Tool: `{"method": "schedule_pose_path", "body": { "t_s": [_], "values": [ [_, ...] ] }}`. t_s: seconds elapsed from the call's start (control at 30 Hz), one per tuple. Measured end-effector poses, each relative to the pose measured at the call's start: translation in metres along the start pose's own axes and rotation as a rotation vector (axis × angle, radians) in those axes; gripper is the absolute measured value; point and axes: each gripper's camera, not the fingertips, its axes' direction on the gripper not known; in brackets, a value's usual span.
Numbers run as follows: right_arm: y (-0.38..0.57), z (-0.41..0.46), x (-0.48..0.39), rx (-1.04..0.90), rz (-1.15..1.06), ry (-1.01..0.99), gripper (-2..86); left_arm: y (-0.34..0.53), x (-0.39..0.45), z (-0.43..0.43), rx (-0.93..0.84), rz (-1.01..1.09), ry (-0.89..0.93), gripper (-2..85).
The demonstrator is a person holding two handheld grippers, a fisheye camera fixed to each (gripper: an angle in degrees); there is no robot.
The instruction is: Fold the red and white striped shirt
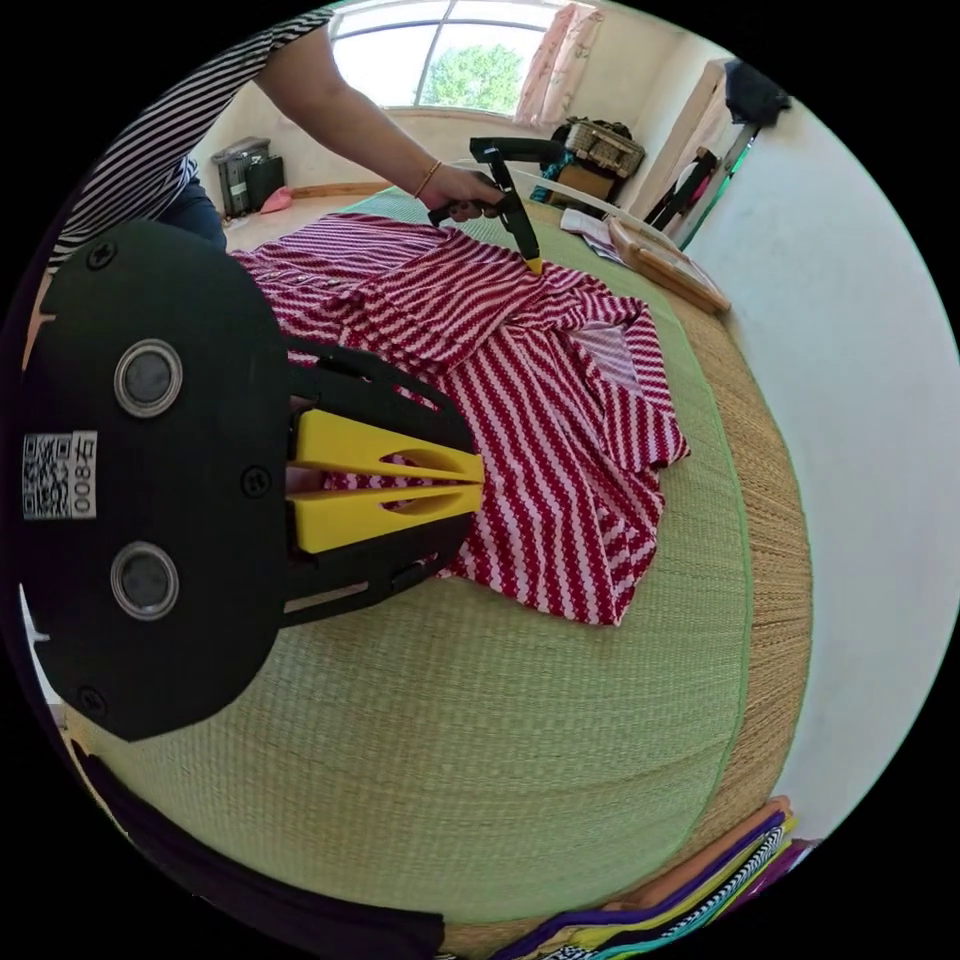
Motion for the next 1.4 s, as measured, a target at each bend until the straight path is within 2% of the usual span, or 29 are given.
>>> {"method": "schedule_pose_path", "body": {
  "t_s": [0.3,0.43,0.63,0.73,0.97,1.2,1.4],
  "values": [
    [-0.001,-0.014,-0.016,0.010,0.004,0.059,0.0,-0.002,0.019,-0.034,0.046,-0.008,0.007,0.4],
    [-0.001,-0.030,-0.019,0.074,0.013,0.007,0.0,-0.006,0.028,-0.044,0.059,-0.004,0.027,0.3],
    [-0.026,-0.021,-0.024,0.055,0.006,0.061,0.1,-0.025,0.031,-0.038,0.013,-0.038,-0.072,0.2],
    [-0.036,-0.008,-0.016,0.011,0.026,0.101,0.0,-0.027,0.023,-0.043,0.040,-0.062,-0.022,0.1],
    [-0.031,-0.019,0.008,0.068,0.097,0.056,0.0,-0.022,0.022,-0.067,0.076,-0.093,-0.086,0.1],
    [-0.031,-0.039,0.001,0.132,0.074,0.050,0.0,-0.014,0.036,-0.096,0.138,-0.070,0.001,0.1],
    [-0.066,-0.022,0.009,0.066,0.072,0.077,0.0,-0.024,0.036,-0.089,0.063,-0.088,-0.079,0.1]
  ]
}}
